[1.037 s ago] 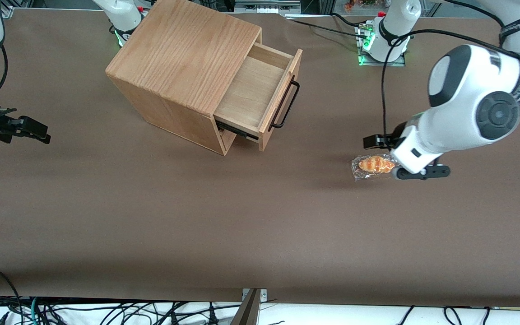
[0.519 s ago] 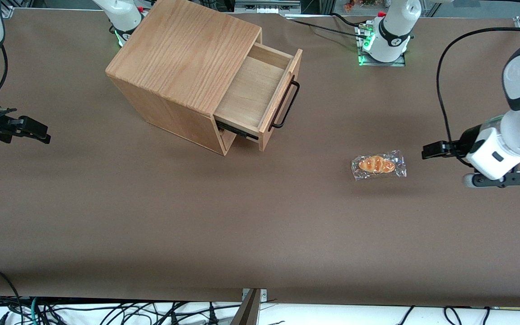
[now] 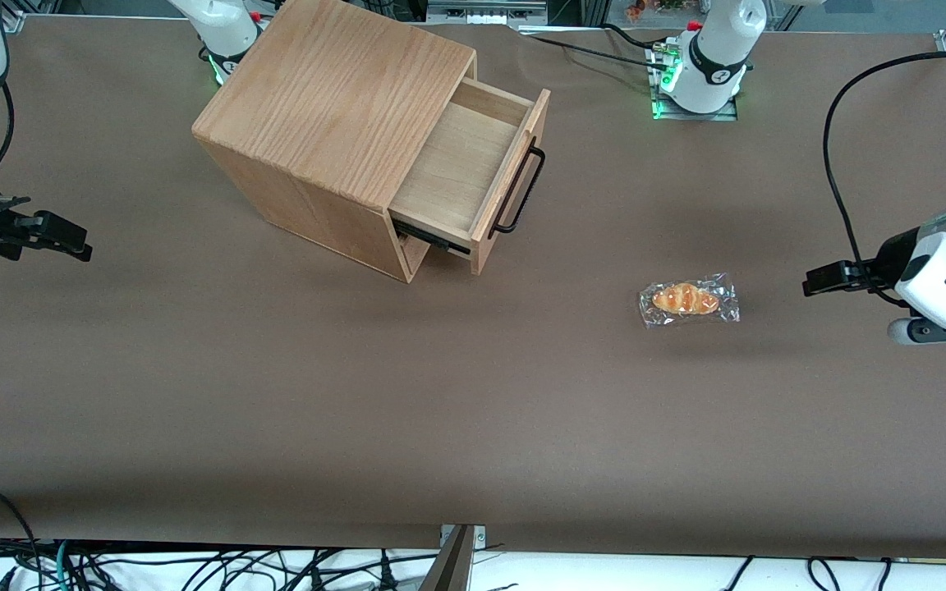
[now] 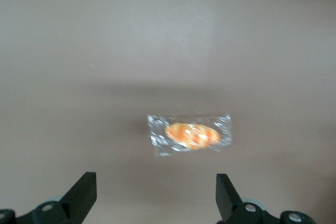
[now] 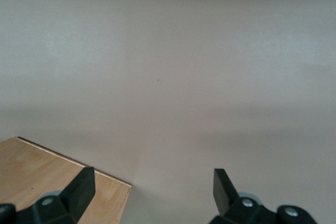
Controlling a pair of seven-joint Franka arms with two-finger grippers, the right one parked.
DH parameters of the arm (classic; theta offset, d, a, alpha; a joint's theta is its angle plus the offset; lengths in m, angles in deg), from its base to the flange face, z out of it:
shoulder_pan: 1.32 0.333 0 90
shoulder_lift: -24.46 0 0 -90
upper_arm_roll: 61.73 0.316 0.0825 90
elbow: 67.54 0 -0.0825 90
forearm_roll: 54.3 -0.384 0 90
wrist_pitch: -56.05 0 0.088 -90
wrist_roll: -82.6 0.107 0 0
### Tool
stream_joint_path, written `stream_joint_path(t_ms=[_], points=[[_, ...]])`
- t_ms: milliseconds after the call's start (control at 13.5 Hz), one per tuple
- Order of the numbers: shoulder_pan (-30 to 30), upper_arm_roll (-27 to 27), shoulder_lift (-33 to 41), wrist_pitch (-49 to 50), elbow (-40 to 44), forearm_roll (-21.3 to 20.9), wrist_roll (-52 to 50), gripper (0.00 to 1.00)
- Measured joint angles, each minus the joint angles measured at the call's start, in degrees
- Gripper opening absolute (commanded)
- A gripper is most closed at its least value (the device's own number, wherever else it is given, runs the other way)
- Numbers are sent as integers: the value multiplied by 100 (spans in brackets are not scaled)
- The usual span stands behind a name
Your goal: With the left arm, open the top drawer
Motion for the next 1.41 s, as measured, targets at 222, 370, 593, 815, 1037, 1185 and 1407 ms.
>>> stream_joint_path(t_ms=[222,370,593,815,1037,1185,1407], points=[[-1,1,-10,-324,0,-101,308,100],[-1,2,-30,-455,-11,-105,364,100],[-8,-11,-50,-480,-40,-105,377,100],[-29,-37,-78,-242,-116,-13,377,100],[-34,-38,-97,54,-127,20,377,100],[-35,-38,-96,186,-126,21,377,100],[-54,-39,-96,284,-125,21,378,100]])
